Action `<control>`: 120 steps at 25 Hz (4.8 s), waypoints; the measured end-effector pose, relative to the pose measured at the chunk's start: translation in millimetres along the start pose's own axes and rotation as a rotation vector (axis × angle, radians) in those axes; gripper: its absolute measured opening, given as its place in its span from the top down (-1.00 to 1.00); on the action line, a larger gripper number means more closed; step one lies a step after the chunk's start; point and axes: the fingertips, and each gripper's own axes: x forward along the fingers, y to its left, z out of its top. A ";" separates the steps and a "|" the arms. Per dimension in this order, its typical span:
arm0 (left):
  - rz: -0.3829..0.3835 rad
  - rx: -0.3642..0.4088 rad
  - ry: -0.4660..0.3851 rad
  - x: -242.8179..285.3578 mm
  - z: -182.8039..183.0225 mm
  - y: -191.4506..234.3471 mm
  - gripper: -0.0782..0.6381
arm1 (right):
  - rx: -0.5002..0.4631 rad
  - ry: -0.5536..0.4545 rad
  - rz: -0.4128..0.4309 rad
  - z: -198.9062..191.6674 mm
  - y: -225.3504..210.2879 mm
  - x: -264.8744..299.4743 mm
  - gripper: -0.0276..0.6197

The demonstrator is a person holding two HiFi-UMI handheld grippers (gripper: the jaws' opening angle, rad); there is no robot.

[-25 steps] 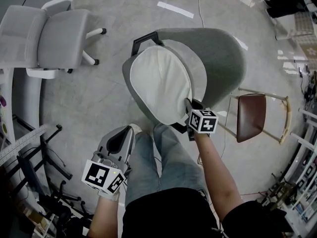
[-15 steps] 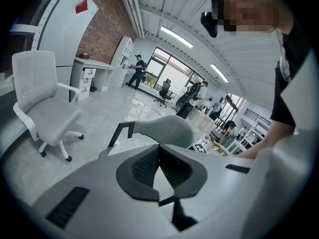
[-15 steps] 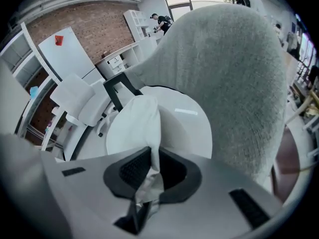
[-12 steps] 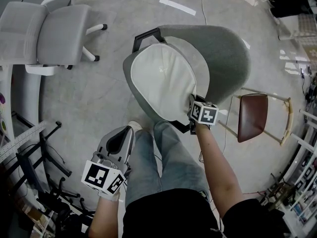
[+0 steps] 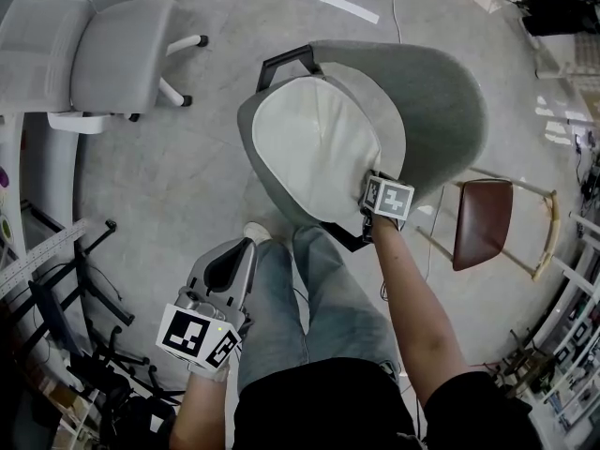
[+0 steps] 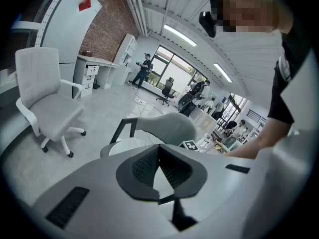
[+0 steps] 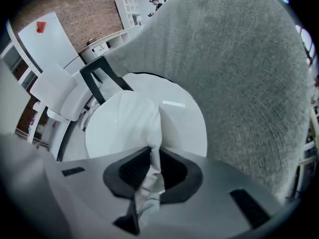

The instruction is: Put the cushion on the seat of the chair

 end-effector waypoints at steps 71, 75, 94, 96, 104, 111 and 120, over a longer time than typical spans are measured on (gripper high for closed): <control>0.110 0.110 -0.357 -138.7 96.6 28.1 0.75 | -0.474 -0.517 0.460 113.1 295.3 -273.0 0.89; 0.112 0.130 -0.393 -147.2 115.0 26.8 0.75 | -0.516 -0.592 0.516 125.4 324.2 -317.4 0.89; 0.113 0.312 -0.598 -218.9 217.3 -5.8 0.75 | -0.681 -0.912 0.754 146.2 414.6 -496.6 0.89; 0.115 0.337 -0.615 -226.3 228.4 -13.2 0.75 | -0.694 -0.941 0.776 147.6 419.5 -513.0 0.89; 0.118 0.396 -0.656 -249.2 255.3 -36.0 0.75 | -0.737 -1.016 0.837 147.6 431.9 -553.0 0.89; 0.132 0.430 -0.684 -257.2 266.0 -48.3 0.75 | -0.745 -1.043 0.878 147.9 432.8 -570.9 0.89; 0.130 0.445 -0.703 -257.6 269.4 -52.7 0.75 | -0.739 -1.047 0.892 147.0 433.6 -575.0 0.89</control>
